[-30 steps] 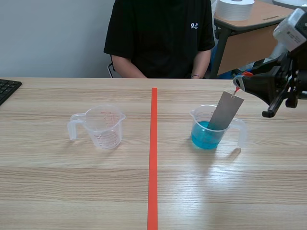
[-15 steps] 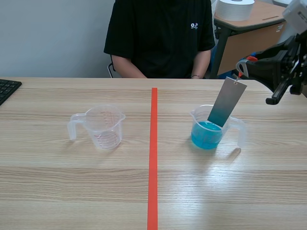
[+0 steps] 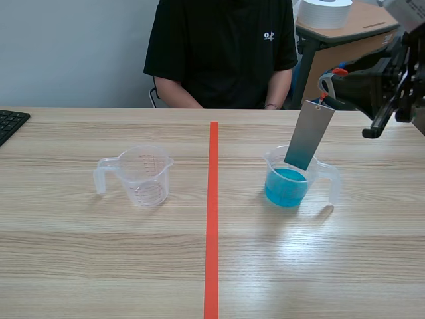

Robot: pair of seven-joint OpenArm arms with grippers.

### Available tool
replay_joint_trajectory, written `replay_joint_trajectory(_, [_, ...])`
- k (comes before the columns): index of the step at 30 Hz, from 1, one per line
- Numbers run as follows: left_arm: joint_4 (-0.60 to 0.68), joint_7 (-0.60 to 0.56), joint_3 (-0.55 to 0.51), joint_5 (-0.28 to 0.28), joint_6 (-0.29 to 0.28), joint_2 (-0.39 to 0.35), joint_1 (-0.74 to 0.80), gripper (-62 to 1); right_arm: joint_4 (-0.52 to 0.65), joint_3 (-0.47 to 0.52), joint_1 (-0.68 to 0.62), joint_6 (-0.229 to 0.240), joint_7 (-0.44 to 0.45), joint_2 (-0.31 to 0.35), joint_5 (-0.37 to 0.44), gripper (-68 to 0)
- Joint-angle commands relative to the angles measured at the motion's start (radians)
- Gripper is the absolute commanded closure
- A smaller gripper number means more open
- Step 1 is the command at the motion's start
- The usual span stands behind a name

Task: Do the redox reaction experiment.
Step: 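Hold the plate still in the solution, then raise the plate and point at it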

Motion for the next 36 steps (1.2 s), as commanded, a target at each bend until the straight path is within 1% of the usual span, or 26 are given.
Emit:
replay_joint_trajectory(1, [0.007,-0.01,0.005,-0.003,-0.003,0.0,0.01,-4.7,0.028,0.017,0.021,0.006,-0.007,0.014,0.026,-1.5])
replay_joint_trajectory(7, [0.007,-0.01,0.005,-0.003,-0.003,0.0,0.01,-4.7,0.069,0.023,0.02,0.006,-0.085,0.023,0.09,-1.5])
replay_joint_trajectory(11, [0.007,-0.01,0.005,-0.003,-0.003,0.0,0.01,-4.7,0.09,0.054,0.02,0.006,-0.137,0.042,0.168,-1.5])
replay_joint_trajectory(14, [0.007,-0.01,0.005,-0.003,-0.003,0.0,0.01,-4.7,0.108,0.077,0.02,0.006,-0.171,0.051,0.208,-1.5])
replay_joint_trajectory(17, [0.007,-0.01,0.005,-0.003,-0.003,0.0,0.01,-4.7,0.131,0.098,0.02,0.006,-0.216,0.051,0.241,-1.5])
replay_joint_trajectory(27, [0.007,-0.01,0.005,-0.003,-0.003,0.0,0.01,-4.7,0.208,0.148,0.02,0.006,-0.364,0.053,0.389,-1.5])
replay_joint_trajectory(32, [0.007,-0.01,0.005,-0.003,-0.003,0.0,0.01,-4.7,0.234,0.179,0.02,0.006,-0.41,0.053,0.442,-1.5])
replay_joint_trajectory(36, [0.007,-0.01,0.005,-0.003,-0.003,0.0,0.01,-4.7,0.242,0.207,0.02,0.006,-0.428,0.053,0.473,-1.5])
